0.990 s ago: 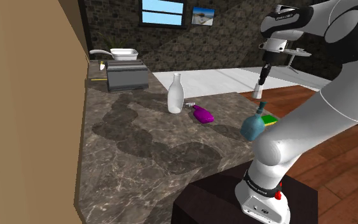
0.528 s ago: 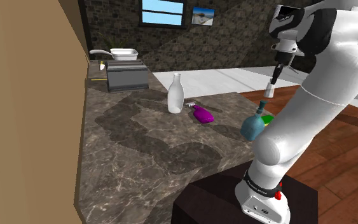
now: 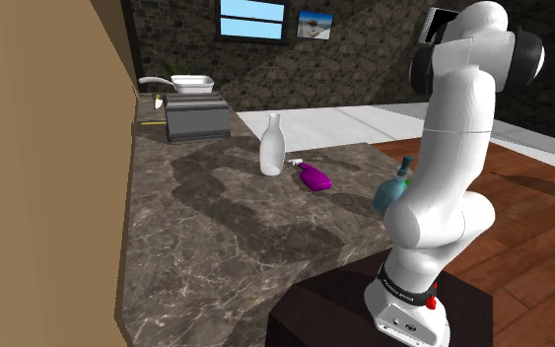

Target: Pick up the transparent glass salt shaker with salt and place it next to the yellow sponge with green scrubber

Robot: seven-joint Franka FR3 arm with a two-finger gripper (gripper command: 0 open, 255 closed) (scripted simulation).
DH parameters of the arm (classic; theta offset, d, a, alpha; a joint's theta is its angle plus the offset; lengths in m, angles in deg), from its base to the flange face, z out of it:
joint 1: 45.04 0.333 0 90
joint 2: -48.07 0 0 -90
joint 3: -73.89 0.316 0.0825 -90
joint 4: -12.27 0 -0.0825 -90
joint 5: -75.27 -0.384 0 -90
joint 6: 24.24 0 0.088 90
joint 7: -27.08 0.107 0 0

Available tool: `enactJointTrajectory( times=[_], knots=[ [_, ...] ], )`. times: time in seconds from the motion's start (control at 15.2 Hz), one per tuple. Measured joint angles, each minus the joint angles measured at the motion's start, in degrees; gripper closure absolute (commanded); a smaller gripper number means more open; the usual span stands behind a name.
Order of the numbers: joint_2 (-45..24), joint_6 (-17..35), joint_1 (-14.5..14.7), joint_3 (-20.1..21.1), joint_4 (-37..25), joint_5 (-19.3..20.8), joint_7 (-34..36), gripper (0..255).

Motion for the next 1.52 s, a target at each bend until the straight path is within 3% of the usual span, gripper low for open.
enactJointTrajectory(
  times=[0.13, 0.26, 1.52],
  knots=[
    [-3.6, -1.1, -3.9, 0.5, -3.5, -2.6, -2.8, 255],
    [-4.4, -0.1, -4.5, 0.8, -2.9, -3.2, -3.4, 255],
    [-6.2, 13.7, -3.1, 2.0, 10.1, -5.2, -5.0, 255]
  ],
)
